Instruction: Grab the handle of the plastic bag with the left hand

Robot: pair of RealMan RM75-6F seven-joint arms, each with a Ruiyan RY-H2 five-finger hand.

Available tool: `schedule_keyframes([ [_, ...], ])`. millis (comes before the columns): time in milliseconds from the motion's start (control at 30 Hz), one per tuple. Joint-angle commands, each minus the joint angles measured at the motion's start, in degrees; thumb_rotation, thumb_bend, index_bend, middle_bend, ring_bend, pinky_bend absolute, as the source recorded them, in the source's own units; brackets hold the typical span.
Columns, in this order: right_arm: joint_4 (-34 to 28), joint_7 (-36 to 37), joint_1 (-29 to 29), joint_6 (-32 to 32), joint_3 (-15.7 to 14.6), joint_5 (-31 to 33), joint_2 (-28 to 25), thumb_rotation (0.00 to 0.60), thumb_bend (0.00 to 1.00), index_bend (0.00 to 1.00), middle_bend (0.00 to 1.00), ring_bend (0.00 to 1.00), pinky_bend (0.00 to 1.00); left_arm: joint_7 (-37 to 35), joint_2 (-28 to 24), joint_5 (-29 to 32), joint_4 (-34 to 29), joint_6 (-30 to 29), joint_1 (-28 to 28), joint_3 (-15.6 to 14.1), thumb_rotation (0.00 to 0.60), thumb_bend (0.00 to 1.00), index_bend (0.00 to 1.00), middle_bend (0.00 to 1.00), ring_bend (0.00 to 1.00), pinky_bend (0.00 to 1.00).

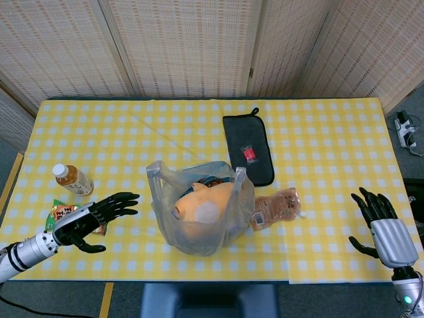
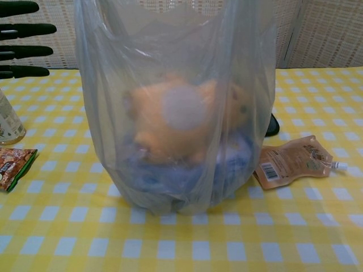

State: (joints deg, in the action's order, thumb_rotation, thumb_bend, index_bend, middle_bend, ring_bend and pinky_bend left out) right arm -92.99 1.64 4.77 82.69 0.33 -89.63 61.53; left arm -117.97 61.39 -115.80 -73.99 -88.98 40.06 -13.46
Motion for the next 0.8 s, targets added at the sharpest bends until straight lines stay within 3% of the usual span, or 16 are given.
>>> schedule_keyframes([
  [33, 0.1, 0.1, 0.0, -0.1, 0.1, 0.3, 0.0, 0.6, 0.27, 0.0, 0.0, 0.0, 0.0, -4.9, 1.8, 2.7, 2.3, 0.8, 1.4, 0.1, 0.6, 0.23, 0.02, 0.04, 0.0, 0.09],
  [233, 0.3, 0.4, 0.2, -0.8, 0.4, 1.2, 0.0, 0.6, 0.27, 0.0, 0.0, 0.0, 0.0, -8.1, 2.9, 4.1, 3.7, 1.1, 3.0, -0.1, 0.6, 0.2, 0.03, 0.0, 0.0, 0.06],
  [800, 0.7, 0.4, 0.8, -2.3, 1.0, 2.8, 0.1, 0.6, 0.27, 0.0, 0.0, 0.0, 0.0, -7.9, 3.2, 4.5, 1.6, 1.6, 7.0, -0.4, 0.6, 0.2, 0.05, 0.0, 0.0, 0.07],
])
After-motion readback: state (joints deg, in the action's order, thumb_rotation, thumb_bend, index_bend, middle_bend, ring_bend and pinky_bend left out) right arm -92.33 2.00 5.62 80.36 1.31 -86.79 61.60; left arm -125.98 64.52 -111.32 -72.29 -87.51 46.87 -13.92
